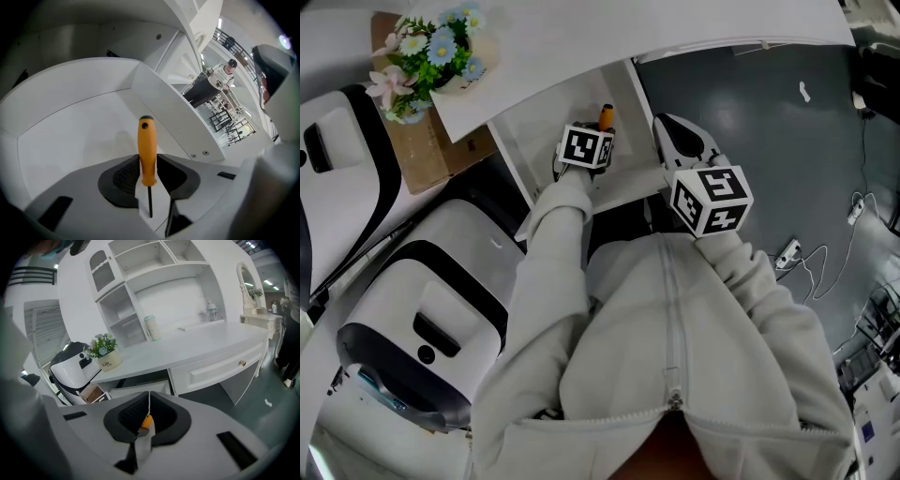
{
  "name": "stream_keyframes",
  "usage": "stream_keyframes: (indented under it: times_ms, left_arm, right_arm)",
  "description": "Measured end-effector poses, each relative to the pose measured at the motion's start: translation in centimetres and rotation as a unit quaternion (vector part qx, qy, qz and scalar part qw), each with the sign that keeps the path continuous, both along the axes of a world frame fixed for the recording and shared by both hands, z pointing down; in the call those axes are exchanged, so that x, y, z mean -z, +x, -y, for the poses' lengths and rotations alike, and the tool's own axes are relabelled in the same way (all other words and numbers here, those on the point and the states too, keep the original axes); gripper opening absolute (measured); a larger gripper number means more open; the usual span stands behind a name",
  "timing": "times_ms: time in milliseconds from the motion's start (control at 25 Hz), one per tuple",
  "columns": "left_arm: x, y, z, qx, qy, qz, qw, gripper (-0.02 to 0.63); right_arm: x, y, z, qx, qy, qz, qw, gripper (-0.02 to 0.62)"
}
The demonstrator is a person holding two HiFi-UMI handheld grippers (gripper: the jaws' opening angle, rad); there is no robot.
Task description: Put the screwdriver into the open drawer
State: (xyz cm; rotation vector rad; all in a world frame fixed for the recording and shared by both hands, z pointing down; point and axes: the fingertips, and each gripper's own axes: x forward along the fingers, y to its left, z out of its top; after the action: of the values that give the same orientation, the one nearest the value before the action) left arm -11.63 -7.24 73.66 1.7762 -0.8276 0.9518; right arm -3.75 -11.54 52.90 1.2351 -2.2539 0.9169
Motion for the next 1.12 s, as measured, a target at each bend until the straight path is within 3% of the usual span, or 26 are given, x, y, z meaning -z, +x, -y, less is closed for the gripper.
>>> stream_keyframes:
  times_ms: [320,600,960,1120]
  left_arm:
    - [0.7,0.7,0.1,0.007,-0.006,-0.035,0.9994,0.196]
    - [2.0,0.1,-0.1,0.029,-0.003,-0.042,0.9987,0.209]
    - [9.3,-1.8,1.1,0.101,0.062,-0.080,0.9897,0.208]
    - [13.0,-2.6,1.4,0.140,0.115,-0.075,0.9806,0.207]
  right_arm:
    - [-0.5,0.1,0.3,0.002,-0.014,0.005,1.000,0.035]
    - [-0.8,0.6,0.9,0.008,-0.022,0.007,1.000,0.035]
    - [1.0,0.4,1.7,0.038,-0.007,0.022,0.999,0.035]
    - [2.0,0.4,1.7,0.057,-0.002,0.030,0.998,0.035]
